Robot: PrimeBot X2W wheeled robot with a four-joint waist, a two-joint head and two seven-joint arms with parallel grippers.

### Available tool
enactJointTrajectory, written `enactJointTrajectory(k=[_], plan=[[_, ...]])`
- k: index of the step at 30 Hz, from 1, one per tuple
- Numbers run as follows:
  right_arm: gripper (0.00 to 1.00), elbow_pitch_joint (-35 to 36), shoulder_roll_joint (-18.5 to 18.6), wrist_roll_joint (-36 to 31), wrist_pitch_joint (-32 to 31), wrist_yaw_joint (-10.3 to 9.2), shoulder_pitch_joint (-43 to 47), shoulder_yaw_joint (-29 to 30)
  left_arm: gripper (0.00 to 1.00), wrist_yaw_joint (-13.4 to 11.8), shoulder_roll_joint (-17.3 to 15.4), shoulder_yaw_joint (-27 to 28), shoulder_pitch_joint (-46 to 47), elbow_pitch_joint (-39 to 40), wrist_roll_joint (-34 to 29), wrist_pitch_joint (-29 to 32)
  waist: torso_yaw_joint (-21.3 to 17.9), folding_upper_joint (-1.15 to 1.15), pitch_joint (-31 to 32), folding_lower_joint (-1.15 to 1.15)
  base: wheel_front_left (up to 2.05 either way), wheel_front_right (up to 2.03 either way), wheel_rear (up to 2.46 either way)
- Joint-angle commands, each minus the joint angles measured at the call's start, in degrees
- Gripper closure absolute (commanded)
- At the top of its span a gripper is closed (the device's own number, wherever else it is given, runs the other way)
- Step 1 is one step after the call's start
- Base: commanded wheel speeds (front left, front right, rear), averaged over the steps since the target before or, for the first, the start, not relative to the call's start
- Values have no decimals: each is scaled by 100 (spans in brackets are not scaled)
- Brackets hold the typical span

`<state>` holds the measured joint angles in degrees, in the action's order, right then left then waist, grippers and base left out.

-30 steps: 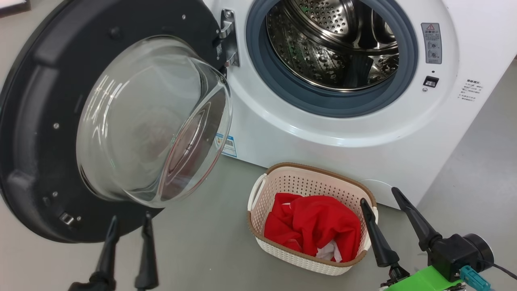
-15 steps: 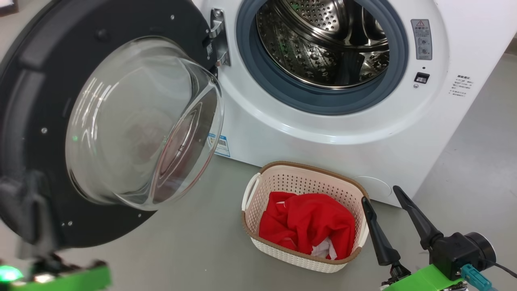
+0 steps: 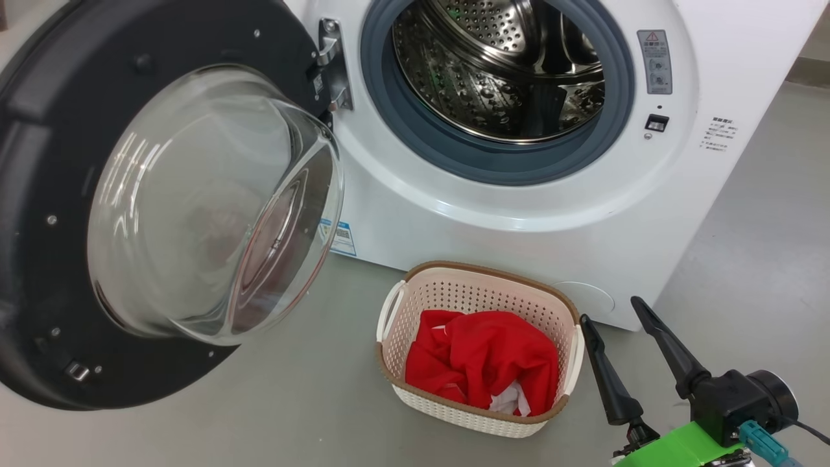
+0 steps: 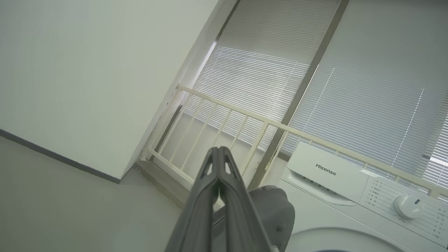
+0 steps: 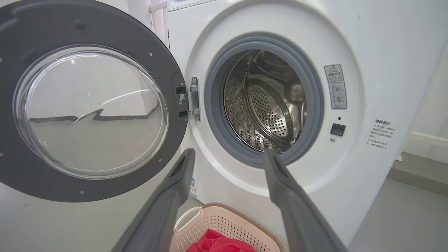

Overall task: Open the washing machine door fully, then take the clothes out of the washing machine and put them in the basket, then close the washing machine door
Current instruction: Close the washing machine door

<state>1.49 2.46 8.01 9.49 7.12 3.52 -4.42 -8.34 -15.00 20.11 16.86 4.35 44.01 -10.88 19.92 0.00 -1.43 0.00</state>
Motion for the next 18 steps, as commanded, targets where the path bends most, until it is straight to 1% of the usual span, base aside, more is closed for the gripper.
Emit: enactJointTrajectory(k=[1,3,4,5,6,7,9,11,16,18], plan=[[0,188,42,-70,-1,36,-117,-102,100,109,-296,375,426,-184,401,218,-29,0,15,0,0,0,0],[0,196,42,-73,-8,36,-88,-91,100,133,-387,536,653,-565,785,494,-50,0,31,0,0,0,0],[0,196,42,-73,-8,36,-88,-91,100,133,-387,536,653,-565,785,494,-50,0,31,0,0,0,0],[0,202,42,-72,-11,36,-67,-86,100,156,-428,732,936,-936,1299,818,-72,0,51,0,0,0,0],[0,203,42,-68,-12,36,-57,-83,100,139,-438,858,1085,-1148,1594,1006,-81,0,63,0,0,0,0],[0,203,42,-68,-12,36,-57,-83,100,139,-438,858,1085,-1148,1594,1006,-81,0,63,0,0,0,0],[0,213,42,-66,-21,36,-49,-94,100,81,-591,1019,1294,-1587,1976,1395,-110,0,66,0,0,0,0],[0,226,42,-71,-26,36,-42,-100,100,31,-787,1109,1447,-1969,2178,1685,-141,0,67,0,0,0,0],[0,241,42,-68,-28,36,-6,-82,100,-116,-1103,1037,1678,-2759,2590,2627,-189,0,63,0,0,0,0],[0,245,42,-72,-29,36,8,-79,100,-161,-1173,1018,1772,-3004,2769,2984,-200,0,59,0,0,0,0]])
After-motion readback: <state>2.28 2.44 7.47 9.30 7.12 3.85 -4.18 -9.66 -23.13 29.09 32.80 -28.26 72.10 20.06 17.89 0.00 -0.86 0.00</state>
